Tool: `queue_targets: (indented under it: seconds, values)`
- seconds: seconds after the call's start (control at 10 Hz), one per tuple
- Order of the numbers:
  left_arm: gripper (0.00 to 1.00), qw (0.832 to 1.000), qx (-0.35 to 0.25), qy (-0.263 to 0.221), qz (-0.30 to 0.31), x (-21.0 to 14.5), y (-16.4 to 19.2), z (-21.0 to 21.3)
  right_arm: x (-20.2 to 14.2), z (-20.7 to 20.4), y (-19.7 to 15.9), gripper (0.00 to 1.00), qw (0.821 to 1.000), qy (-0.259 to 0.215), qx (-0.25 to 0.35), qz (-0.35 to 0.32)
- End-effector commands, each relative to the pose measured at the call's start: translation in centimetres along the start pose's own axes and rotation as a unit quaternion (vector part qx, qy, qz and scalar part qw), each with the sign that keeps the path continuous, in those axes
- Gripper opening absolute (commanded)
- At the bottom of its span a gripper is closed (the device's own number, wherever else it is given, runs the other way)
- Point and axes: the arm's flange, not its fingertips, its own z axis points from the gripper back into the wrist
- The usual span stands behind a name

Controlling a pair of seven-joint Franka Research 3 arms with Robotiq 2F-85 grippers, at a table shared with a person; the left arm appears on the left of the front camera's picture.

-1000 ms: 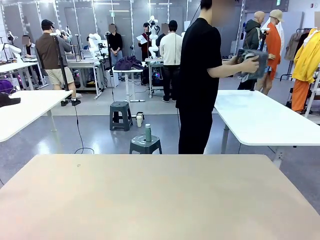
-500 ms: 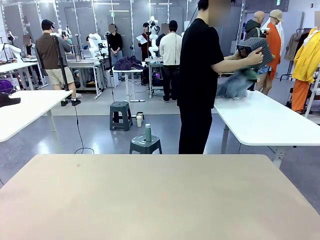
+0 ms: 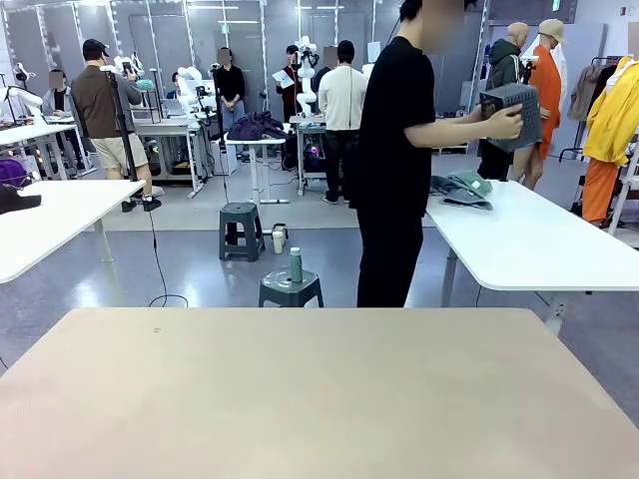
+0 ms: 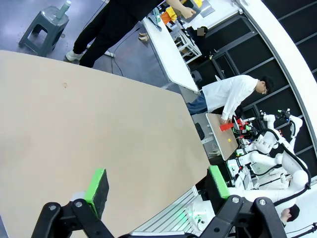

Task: Fold the towels and place them in the basket.
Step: When a person lays out a Towel with hook on the table, fold it in half twice.

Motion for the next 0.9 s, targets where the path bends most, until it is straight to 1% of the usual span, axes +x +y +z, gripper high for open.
queue_targets:
  seconds: [0.0,0.8]
  values:
    - [1.00,1.000,-0.008,-0.003,-0.008,-0.01,0.05,-0.12,0.03,0.05,-0.02,1.00,1.000,0.000,0.005,0.001]
    - [1.00,1.000,-0.008,-0.003,-0.008,-0.01,0.05,-0.12,0.03,0.05,-0.02,1.00,1.000,0.000,0.005,0.001]
